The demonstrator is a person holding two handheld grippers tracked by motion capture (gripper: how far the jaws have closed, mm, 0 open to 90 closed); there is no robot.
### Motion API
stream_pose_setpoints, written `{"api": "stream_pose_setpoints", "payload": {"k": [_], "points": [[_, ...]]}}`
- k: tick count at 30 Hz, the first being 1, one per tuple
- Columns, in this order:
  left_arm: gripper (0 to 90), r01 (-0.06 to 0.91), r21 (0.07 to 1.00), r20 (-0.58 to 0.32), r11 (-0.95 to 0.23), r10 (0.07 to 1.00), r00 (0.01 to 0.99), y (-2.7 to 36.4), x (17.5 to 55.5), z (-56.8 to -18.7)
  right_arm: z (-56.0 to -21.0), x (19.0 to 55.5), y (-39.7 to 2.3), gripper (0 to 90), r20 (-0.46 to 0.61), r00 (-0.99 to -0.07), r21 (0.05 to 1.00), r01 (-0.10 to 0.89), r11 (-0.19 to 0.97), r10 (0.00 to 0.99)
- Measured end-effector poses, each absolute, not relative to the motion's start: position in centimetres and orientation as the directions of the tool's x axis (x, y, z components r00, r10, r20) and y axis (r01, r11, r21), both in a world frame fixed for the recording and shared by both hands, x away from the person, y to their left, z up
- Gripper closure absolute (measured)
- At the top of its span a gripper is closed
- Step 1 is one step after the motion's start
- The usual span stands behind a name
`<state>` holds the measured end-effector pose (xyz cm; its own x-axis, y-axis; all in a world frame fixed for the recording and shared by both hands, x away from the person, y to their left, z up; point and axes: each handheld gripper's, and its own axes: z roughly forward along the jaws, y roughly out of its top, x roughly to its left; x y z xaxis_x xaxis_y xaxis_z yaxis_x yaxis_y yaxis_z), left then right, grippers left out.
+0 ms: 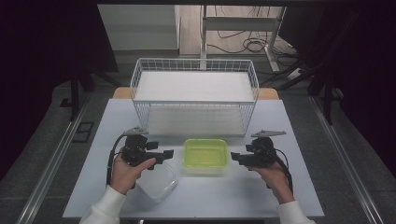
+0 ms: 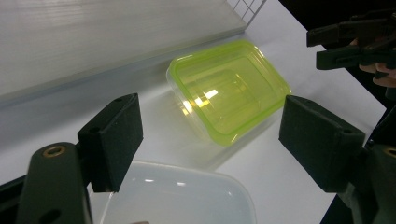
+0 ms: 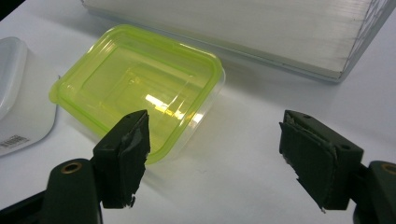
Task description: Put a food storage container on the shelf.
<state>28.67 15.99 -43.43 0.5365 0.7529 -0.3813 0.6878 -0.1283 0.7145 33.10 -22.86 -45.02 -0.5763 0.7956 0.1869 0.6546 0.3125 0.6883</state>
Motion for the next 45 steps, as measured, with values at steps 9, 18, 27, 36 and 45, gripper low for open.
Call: {"api": "stream_pose_setpoints", "payload": {"k": [9,18,27,36,45], "points": [[21.3,0.721,0.677,-0.400,-0.147,0.749,0.529,14.4,30.1,-43.5,-45.1,33.4,-22.6,24.5,0.184,-0.580,0.684,0.655,0.321,0.794],[21.0,0.757,0.630,-0.418,-0.170,0.747,0.516,12.9,31.6,-44.2,-45.2,33.8,-22.2,25.4,0.196,-0.583,0.680,0.661,0.319,0.788],[21.3,0.798,0.578,-0.451,-0.169,0.749,0.485,12.1,33.0,-45.4,-45.6,34.1,-21.7,26.5,0.191,-0.583,0.669,0.666,0.330,0.789],[22.4,0.824,0.539,-0.481,-0.174,0.740,0.471,11.0,34.0,-46.1,-45.9,34.5,-21.6,28.0,0.205,-0.580,0.664,0.674,0.323,0.788],[27.0,0.869,0.455,-0.499,-0.196,0.752,0.430,10.3,35.5,-47.5,-46.4,35.1,-21.4,31.1,0.236,-0.562,0.648,0.699,0.302,0.793]]}}
